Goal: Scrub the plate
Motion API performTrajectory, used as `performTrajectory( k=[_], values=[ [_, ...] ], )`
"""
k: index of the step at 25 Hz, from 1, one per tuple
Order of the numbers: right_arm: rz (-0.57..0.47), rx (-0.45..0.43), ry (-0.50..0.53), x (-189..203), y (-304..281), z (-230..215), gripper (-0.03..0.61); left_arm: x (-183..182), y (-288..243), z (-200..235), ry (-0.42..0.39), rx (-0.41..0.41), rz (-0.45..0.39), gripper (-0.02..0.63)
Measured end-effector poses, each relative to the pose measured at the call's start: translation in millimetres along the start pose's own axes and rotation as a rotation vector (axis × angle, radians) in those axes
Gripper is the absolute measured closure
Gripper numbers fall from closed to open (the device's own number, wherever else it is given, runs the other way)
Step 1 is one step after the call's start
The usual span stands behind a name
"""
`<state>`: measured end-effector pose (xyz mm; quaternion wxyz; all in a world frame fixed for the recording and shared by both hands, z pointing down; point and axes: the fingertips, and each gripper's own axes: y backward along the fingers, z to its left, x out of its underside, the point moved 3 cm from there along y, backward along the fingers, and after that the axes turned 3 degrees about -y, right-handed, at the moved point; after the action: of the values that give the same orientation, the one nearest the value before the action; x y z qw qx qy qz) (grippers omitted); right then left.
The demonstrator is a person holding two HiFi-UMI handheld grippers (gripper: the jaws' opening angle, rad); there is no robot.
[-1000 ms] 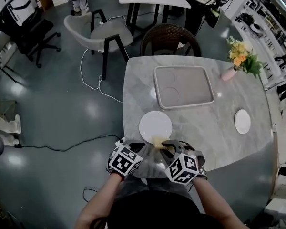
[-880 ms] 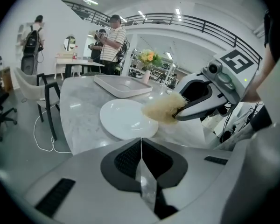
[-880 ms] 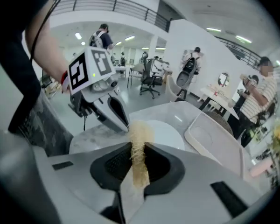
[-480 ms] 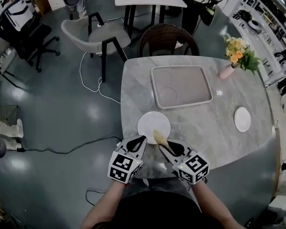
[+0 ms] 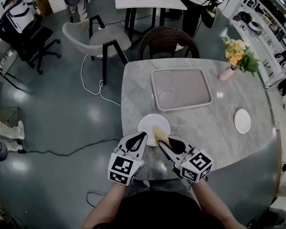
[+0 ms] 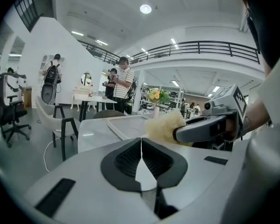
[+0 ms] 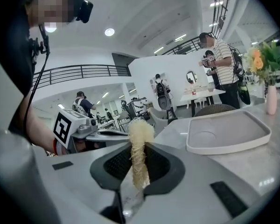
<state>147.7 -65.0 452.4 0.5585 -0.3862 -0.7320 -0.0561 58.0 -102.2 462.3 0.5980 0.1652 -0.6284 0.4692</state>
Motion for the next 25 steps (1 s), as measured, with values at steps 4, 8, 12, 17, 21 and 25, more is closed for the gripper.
performTrajectory(
  k=[4, 8, 12, 17, 21, 25],
  values=[
    [-0.005, 0.009, -0.014, -1, -2, 0, 0.503, 2, 1, -1, 0.012, 0.005, -0.001, 0.6],
    [0.001, 0.02, -0.007, -1, -3, 1, 0.503, 4, 3, -1, 0.018, 0.012, 0.002, 0.6],
    [0.0, 0.032, -0.001, -3, -3, 1, 0.503, 4, 1, 1, 0.024, 0.018, -0.001, 0.6],
    [0.006, 0.055, -0.006, -4, 2, -6, 0.503, -2, -6, -2, 0.013, 0.037, -0.006, 0.6],
    [0.003, 0.069, -0.01, -4, 3, -7, 0.503, -2, -7, -3, 0.011, 0.045, -0.007, 0.6],
    [0.004, 0.085, -0.016, -2, 2, -9, 0.503, 1, -5, -1, 0.018, 0.043, 0.0, 0.6]
  ],
)
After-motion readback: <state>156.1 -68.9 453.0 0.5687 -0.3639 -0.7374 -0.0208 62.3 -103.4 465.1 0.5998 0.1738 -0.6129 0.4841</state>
